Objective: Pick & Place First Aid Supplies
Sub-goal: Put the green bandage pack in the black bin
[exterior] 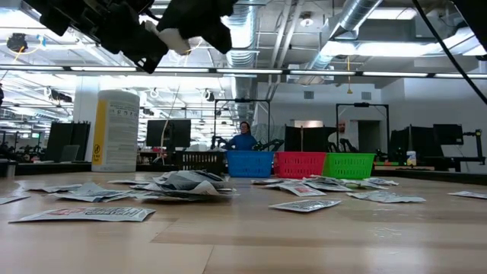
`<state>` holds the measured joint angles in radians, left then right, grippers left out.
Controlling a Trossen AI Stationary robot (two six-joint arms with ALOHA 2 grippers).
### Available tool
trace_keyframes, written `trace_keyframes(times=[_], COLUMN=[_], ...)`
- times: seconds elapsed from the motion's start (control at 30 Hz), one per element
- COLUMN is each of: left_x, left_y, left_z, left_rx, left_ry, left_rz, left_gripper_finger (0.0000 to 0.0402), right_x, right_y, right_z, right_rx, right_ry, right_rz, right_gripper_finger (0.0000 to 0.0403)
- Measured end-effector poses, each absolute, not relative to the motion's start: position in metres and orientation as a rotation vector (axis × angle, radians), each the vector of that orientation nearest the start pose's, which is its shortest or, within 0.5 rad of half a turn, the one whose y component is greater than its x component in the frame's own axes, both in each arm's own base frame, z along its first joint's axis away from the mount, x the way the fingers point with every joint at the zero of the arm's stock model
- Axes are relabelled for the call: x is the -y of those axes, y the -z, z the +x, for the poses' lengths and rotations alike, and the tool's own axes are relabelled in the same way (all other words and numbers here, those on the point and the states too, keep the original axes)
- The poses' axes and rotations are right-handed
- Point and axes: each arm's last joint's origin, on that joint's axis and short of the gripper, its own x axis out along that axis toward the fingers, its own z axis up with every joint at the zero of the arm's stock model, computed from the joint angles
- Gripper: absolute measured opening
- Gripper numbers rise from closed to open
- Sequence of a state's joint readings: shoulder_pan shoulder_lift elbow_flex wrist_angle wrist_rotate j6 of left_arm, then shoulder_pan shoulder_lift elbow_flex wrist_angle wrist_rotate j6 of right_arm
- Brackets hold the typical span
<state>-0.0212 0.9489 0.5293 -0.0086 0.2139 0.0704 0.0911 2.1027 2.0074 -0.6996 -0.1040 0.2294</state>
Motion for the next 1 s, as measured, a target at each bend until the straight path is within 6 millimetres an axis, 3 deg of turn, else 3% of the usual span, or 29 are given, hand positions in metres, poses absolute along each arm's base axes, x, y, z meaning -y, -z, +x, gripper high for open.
trace_keyframes(times=[0.23,0.37,0.57,0.8,1.0], left_x=[0.01,0.004,-0.013,-0.039,-0.064], left_y=[-0.233,-0.233,-0.234,-0.235,-0.239], left_z=[0.202,0.202,0.202,0.199,0.195], left_rx=[-0.418,-0.418,-0.414,-0.401,-0.361], left_ry=[0.243,0.213,0.127,-0.005,-0.242], left_rz=[0.028,0.022,0.005,-0.017,-0.001], left_gripper_finger=[0.0005,0.0004,0.0005,0.0006,0.0007], right_x=[-0.044,-0.04,-0.033,-0.021,-0.008], right_y=[-0.307,-0.318,-0.323,-0.321,-0.319], right_z=[0.452,0.442,0.424,0.419,0.417], right_rx=[-0.906,-0.926,-1.023,-1.061,-1.096], right_ry=[-0.062,-0.041,0.021,0.183,0.202], right_rz=[0.258,0.278,0.19,0.072,0.039], right_gripper_finger=[0.0166,0.019,0.0196,0.0192,0.0193])
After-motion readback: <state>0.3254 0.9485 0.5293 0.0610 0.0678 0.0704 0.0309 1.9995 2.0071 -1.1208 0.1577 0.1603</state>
